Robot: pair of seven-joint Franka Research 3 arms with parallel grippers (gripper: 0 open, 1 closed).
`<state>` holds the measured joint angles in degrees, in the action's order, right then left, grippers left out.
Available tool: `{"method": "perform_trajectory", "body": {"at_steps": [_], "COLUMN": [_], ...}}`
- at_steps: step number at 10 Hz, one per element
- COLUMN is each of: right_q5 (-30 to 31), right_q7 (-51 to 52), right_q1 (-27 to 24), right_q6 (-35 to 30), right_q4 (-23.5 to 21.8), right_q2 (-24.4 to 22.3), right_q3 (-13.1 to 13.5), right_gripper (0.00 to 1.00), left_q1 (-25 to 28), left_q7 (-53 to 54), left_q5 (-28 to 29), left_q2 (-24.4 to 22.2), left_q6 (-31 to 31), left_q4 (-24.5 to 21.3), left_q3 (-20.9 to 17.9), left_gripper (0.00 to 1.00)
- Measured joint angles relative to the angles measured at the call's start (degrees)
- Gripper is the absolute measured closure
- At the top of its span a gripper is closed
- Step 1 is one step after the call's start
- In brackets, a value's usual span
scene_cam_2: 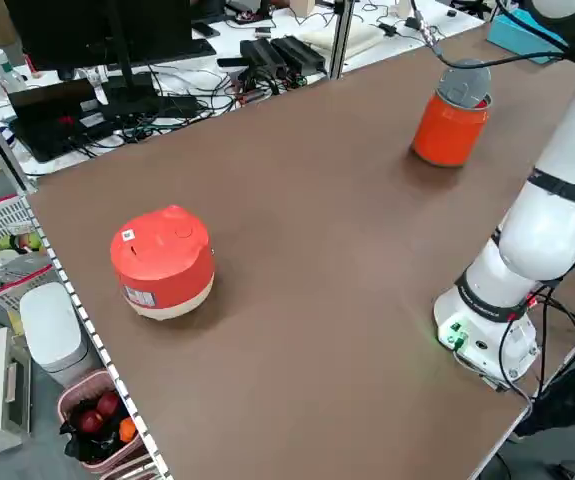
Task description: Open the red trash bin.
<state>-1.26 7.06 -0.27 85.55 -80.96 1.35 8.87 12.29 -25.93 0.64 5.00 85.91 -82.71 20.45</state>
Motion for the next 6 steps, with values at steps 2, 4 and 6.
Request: {"method": "perform_trajectory", "body": {"at_steps": [2,4,6], "right_q5": [0.0,0.0,0.0], "right_q7": [0.0,0.0,0.0], "right_q1": [0.0,0.0,0.0], "right_q6": [2.9,5.8,6.0], "right_q4": [-2.7,-6.3,-7.3], "right_q2": [-0.3,-1.4,-2.4], "right_q3": [-0.5,-0.6,-0.8], "right_gripper": [0.00,0.00,0.00], "left_q1": [-0.3,-0.3,0.2], "left_q7": [15.5,20.4,20.6], "left_q5": [0.0,0.0,0.0], "left_q2": [-2.0,-3.3,-3.4], "left_q6": [-1.2,-1.3,-1.3], "left_q4": [0.1,0.2,0.2], "left_q3": [-0.6,-2.1,-2.6], "left_gripper": [0.00,0.00,0.00]}}
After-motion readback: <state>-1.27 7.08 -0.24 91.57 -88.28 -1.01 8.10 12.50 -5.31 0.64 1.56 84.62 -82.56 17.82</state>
